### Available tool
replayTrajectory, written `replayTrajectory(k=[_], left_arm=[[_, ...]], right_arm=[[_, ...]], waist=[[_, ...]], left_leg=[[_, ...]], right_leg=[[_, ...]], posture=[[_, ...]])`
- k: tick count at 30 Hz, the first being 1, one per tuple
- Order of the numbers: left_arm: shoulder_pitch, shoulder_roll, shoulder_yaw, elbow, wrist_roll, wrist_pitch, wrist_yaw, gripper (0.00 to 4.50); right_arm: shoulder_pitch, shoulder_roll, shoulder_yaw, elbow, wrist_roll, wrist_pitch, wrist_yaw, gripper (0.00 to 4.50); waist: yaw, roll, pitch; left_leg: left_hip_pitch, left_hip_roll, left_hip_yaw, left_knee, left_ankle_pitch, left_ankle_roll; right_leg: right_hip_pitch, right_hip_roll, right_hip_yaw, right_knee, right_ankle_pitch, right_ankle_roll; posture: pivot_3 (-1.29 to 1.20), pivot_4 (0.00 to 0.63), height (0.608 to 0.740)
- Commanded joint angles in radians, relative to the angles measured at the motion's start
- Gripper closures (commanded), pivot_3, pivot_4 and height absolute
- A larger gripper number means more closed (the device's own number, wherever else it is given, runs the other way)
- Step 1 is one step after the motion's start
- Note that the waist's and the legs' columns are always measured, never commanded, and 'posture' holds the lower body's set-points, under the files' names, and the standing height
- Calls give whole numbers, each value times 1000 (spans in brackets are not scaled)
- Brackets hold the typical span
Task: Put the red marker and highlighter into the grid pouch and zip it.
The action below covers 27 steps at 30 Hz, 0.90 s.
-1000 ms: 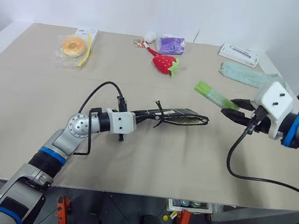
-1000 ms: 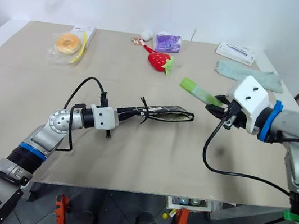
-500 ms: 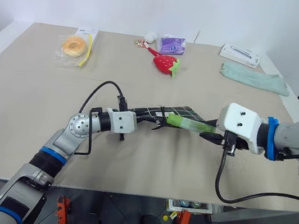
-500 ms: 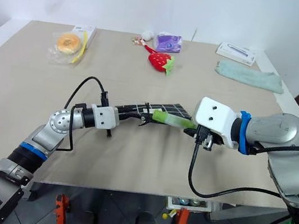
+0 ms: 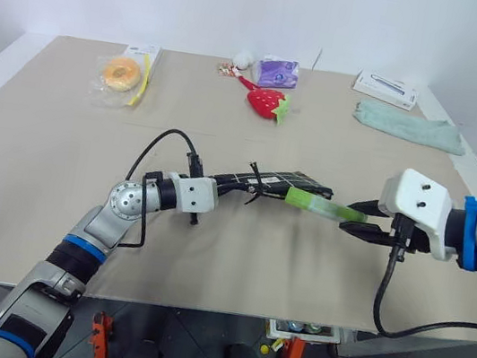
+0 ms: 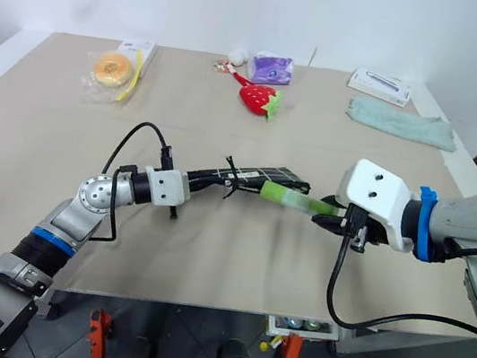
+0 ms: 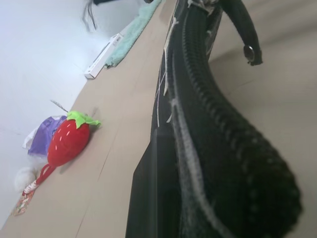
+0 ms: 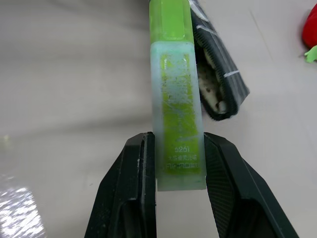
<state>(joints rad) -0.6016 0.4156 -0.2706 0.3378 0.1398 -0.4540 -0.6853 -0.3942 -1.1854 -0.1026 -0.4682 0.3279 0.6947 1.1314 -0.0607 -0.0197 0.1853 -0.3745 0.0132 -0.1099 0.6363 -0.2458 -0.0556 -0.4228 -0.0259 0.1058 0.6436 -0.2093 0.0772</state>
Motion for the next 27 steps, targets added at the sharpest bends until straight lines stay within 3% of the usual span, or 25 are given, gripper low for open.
replayTrajectory(k=[1,12,21,27], left_arm=[[-23,-2,16,-16,-7,-10,7,4500],[-22,-1,17,-24,-9,-11,3,4500],[-16,-16,5,-39,-17,-7,-7,4500],[-12,-21,1,-51,-19,-4,-20,4500]], right_arm=[[-2,-22,-35,-12,-2,-11,-14,3494],[-43,-22,85,66,-98,-43,-46,3494],[-218,111,249,30,-150,-6,-96,3494],[-279,161,368,56,-263,8,-138,3494]], waist=[[0,0,0],[3,0,0],[2,0,0],[9,0,0]], left_leg=[[0,0,0,0,0,0],[0,0,0,0,0,-1],[0,0,0,0,0,-1],[-1,0,0,0,0,-1]], right_leg=[[0,0,0,0,0,0],[0,0,0,0,0,0],[0,0,0,0,0,0],[-1,0,0,0,0,0]], posture=[[0,150,740],[0,150,740],[0,150,740],[0,150,740]])
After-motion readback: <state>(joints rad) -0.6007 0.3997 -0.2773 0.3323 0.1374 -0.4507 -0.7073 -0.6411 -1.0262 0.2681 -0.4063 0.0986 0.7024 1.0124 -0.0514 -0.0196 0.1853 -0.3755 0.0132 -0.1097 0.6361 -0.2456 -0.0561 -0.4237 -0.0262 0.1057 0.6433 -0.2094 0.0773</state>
